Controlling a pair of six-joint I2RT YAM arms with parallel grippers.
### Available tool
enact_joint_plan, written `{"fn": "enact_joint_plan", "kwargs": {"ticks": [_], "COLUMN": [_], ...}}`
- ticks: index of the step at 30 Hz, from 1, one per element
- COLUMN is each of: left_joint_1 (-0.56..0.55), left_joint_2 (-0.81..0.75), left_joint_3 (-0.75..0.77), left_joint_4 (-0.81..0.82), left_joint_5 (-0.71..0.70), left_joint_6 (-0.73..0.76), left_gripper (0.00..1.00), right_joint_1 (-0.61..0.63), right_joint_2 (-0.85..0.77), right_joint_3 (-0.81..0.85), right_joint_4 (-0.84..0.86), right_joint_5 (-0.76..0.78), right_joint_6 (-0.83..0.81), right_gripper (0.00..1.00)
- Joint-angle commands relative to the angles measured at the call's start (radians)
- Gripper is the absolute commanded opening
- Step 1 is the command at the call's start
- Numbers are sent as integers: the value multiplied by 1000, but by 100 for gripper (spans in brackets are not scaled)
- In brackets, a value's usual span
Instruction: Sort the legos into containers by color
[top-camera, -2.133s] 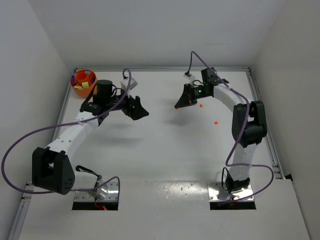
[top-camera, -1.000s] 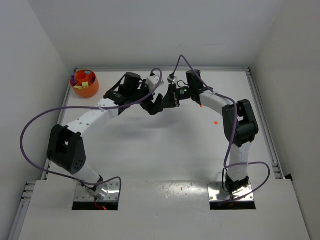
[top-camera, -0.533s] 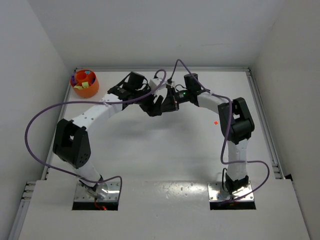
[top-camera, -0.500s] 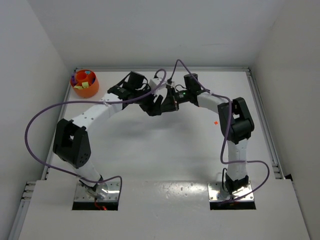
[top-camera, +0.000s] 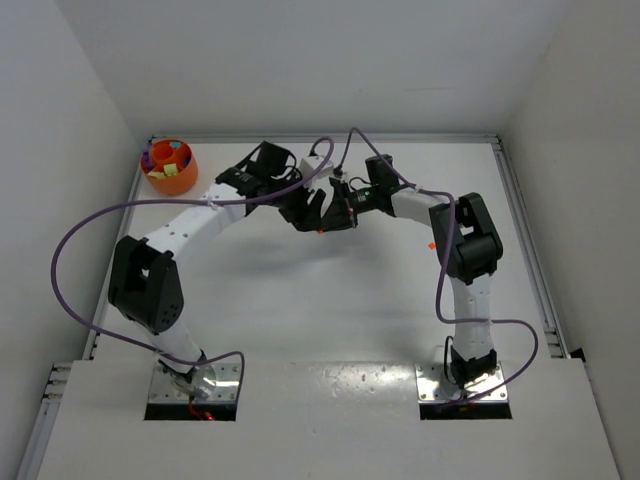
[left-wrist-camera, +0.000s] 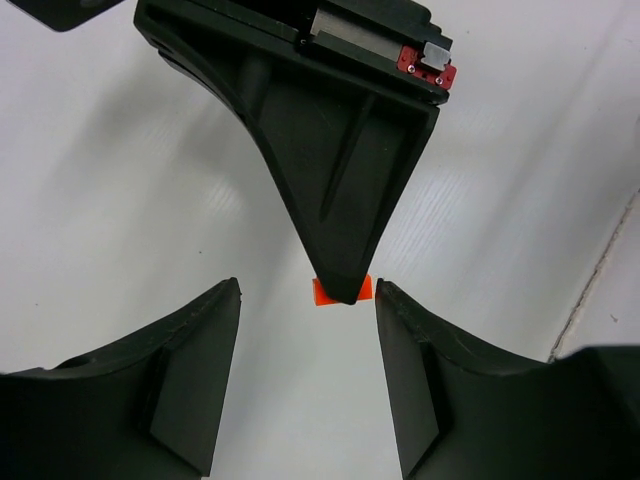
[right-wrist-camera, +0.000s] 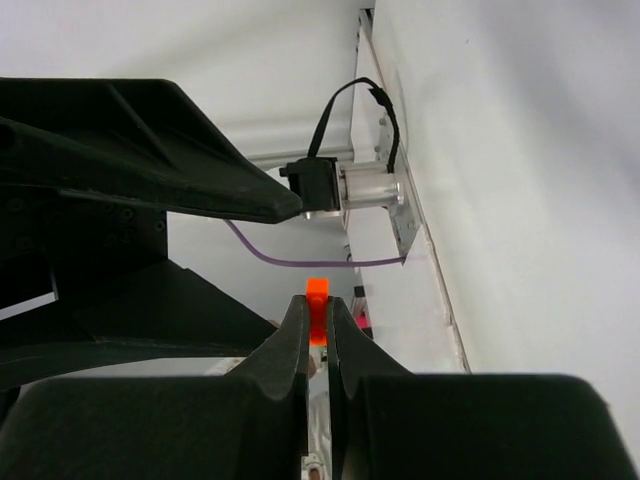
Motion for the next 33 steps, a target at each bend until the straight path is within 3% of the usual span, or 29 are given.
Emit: {"fn": "enact_joint_plan", "kwargs": {"ticks": [1,14,27,33], "left_joint_1": [7,-22,-31,-31], "left_joint_2": [24,44,44,44], "left_joint_3": [54,54,54,54], "left_joint_4": [-9,-20,-20,-20], "left_joint_5": [34,27,37,37], "left_joint_6": [7,16,16,16], "left_gripper": [62,60,35,19], "right_joint_1": [7,7,7,7], "right_joint_2": [-10,-19,-19,-19], "right_joint_3": [1,-9,-9,-18], "right_joint_4": [43,85,103,103], "right_joint_5": [-33,-43,-43,-43], "right_joint_6": [20,62,80,80], "right_gripper": [0,0,0,0]}}
